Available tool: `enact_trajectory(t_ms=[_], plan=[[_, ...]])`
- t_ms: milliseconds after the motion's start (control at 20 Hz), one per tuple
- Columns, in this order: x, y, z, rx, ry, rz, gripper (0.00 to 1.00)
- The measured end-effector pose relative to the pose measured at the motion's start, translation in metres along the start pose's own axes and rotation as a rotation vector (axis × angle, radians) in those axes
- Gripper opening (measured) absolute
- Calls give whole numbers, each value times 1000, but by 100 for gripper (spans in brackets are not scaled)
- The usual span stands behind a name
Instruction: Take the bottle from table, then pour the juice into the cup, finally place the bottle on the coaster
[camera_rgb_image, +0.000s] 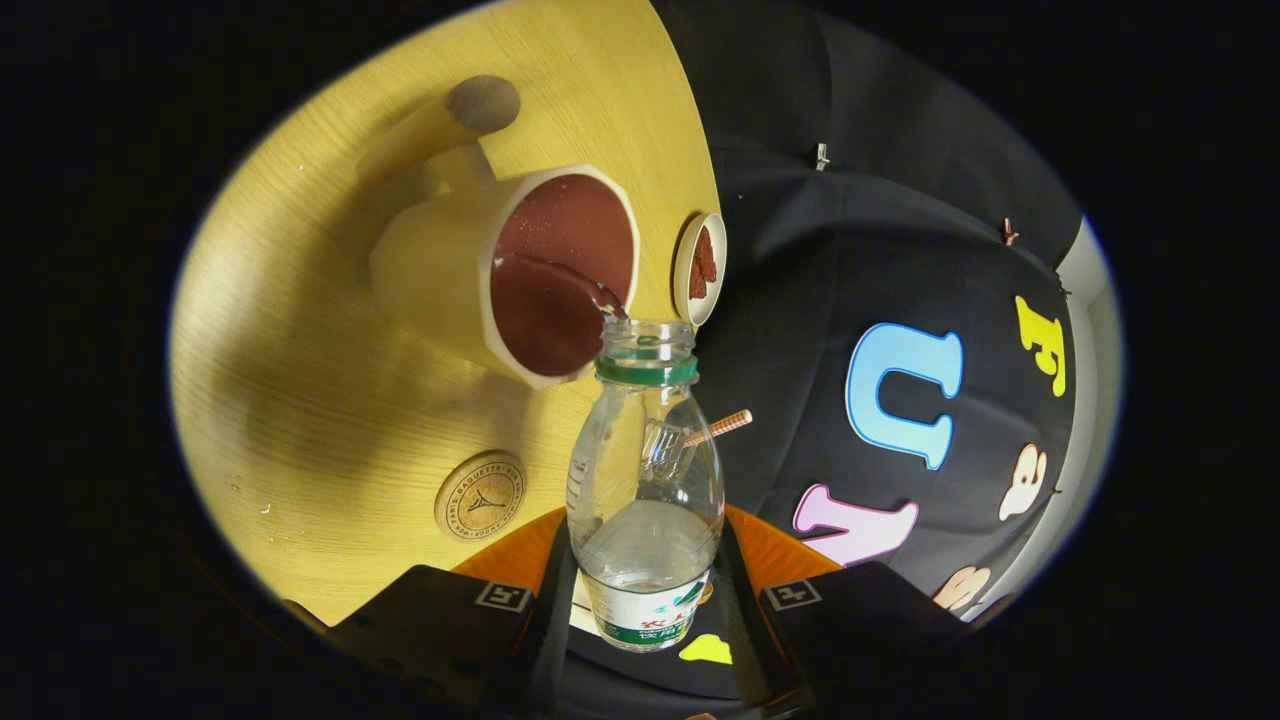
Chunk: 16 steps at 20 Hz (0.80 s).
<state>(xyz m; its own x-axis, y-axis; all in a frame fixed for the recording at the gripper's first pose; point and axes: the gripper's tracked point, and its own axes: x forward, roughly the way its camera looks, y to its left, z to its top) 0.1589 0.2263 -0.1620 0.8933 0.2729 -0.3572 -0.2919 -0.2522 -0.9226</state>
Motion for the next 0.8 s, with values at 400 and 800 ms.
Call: enact_trajectory(t_ms=[400,800], plan=[[2,-1,1,-50,3,14,69],[1,-5,4,-120,-10,15,69]])
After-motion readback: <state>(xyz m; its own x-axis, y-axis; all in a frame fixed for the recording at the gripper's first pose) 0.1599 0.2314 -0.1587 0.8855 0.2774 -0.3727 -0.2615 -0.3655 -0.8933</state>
